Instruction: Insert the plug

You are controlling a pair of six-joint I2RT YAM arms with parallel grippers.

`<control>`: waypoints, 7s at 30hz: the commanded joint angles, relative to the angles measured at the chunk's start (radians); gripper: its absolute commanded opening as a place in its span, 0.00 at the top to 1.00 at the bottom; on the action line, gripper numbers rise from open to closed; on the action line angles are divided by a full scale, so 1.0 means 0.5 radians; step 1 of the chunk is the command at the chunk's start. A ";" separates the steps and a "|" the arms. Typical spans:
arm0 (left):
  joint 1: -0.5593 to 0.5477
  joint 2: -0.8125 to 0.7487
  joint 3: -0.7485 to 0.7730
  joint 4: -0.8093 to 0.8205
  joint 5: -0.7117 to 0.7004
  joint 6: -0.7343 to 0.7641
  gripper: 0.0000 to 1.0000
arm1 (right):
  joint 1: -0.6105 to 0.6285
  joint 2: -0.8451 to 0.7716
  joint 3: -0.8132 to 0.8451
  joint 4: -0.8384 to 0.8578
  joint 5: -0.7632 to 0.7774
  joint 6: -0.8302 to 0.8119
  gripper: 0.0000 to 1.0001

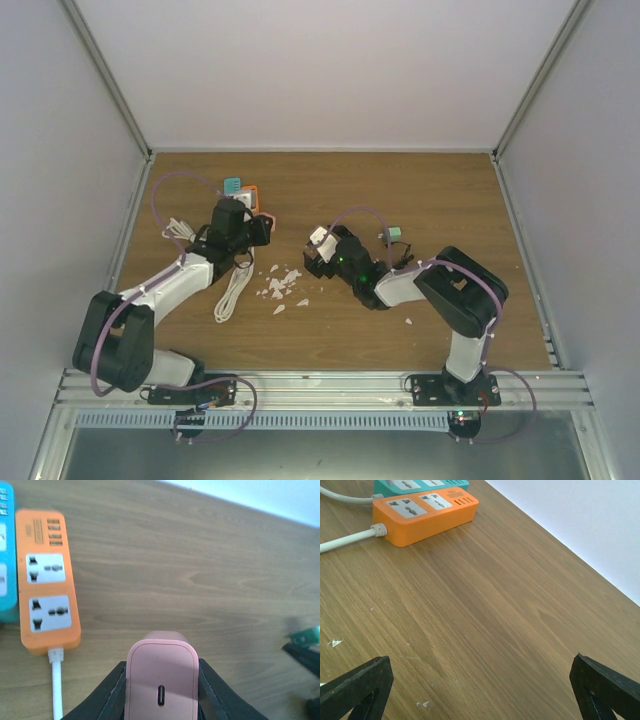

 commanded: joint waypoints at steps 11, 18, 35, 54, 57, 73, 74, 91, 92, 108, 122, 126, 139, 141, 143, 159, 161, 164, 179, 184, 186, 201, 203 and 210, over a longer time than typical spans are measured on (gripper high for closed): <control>0.079 0.465 0.852 -0.591 -0.162 -0.104 1.00 | 0.026 0.076 0.114 -0.092 0.038 -0.004 0.00; 0.291 0.568 0.919 -0.551 -0.332 0.212 1.00 | 0.029 0.129 0.186 -0.173 0.018 0.000 0.00; 0.414 1.001 1.234 -0.701 -0.203 0.447 1.00 | 0.052 0.217 0.271 -0.247 0.043 -0.016 0.00; 0.405 1.119 1.316 -0.803 -0.159 0.417 1.00 | 0.073 0.269 0.312 -0.272 0.091 -0.053 0.00; 0.406 1.100 1.349 -0.852 -0.140 0.433 1.00 | 0.072 0.269 0.312 -0.273 0.099 -0.057 0.00; 0.403 1.293 1.431 -0.933 -0.089 0.433 1.00 | 0.080 0.294 0.332 -0.284 0.132 -0.071 0.00; 0.404 1.307 1.436 -0.933 -0.098 0.437 1.00 | 0.081 0.295 0.331 -0.284 0.136 -0.074 0.01; 0.391 1.297 1.496 -1.082 -0.282 0.524 1.00 | 0.092 0.326 0.359 -0.308 0.166 -0.093 0.01; 0.384 1.306 1.506 -1.092 -0.296 0.528 1.00 | 0.094 0.328 0.361 -0.310 0.166 -0.096 0.00; 0.302 1.496 1.576 -1.165 -0.402 0.536 1.00 | 0.100 0.339 0.375 -0.320 0.175 -0.104 0.01; 0.265 1.528 1.449 -1.051 -0.428 0.456 1.00 | 0.105 0.350 0.385 -0.331 0.185 -0.102 0.01; 0.265 1.510 1.384 -1.002 -0.474 0.458 1.00 | 0.106 0.348 0.387 -0.330 0.177 -0.099 0.00; 0.263 1.508 1.283 -0.905 -0.475 0.433 1.00 | 0.106 0.352 0.387 -0.331 0.182 -0.099 0.00; 0.262 1.505 1.294 -0.915 -0.463 0.438 1.00 | 0.106 0.354 0.386 -0.330 0.182 -0.101 0.00; 0.262 1.495 1.300 -0.922 -0.451 0.445 0.92 | 0.106 0.355 0.388 -0.330 0.183 -0.100 0.01; 0.261 1.310 1.429 -0.953 -0.397 0.500 0.02 | 0.107 0.337 0.360 -0.291 0.183 -0.076 0.01; 0.262 1.238 1.448 -0.947 -0.398 0.501 0.01 | 0.107 0.305 0.320 -0.241 0.150 -0.064 0.00; 0.264 1.098 1.462 -0.917 -0.407 0.484 0.01 | 0.106 0.245 0.250 -0.148 0.117 -0.049 0.00; -0.115 -0.489 0.184 0.073 -0.063 0.028 0.01 | -0.555 0.195 0.573 -0.920 -0.665 1.403 0.01; -0.291 -0.727 -0.128 0.414 0.079 0.095 0.01 | -0.596 -0.395 0.040 -0.549 -0.368 1.575 0.00; -0.296 -0.717 -0.117 0.472 0.157 0.176 0.01 | -0.590 -0.587 0.061 -0.724 -0.179 1.548 0.00; -0.350 -0.077 0.620 0.202 0.446 0.585 0.01 | -0.639 -0.697 0.444 -1.664 0.366 1.848 0.00; -0.349 -0.111 0.457 0.407 0.471 0.547 0.01 | -0.639 -0.687 0.476 -1.756 0.423 1.918 0.00; -0.360 0.038 0.292 0.687 0.718 0.439 0.01 | -0.639 -0.898 0.129 -1.411 0.499 2.036 0.00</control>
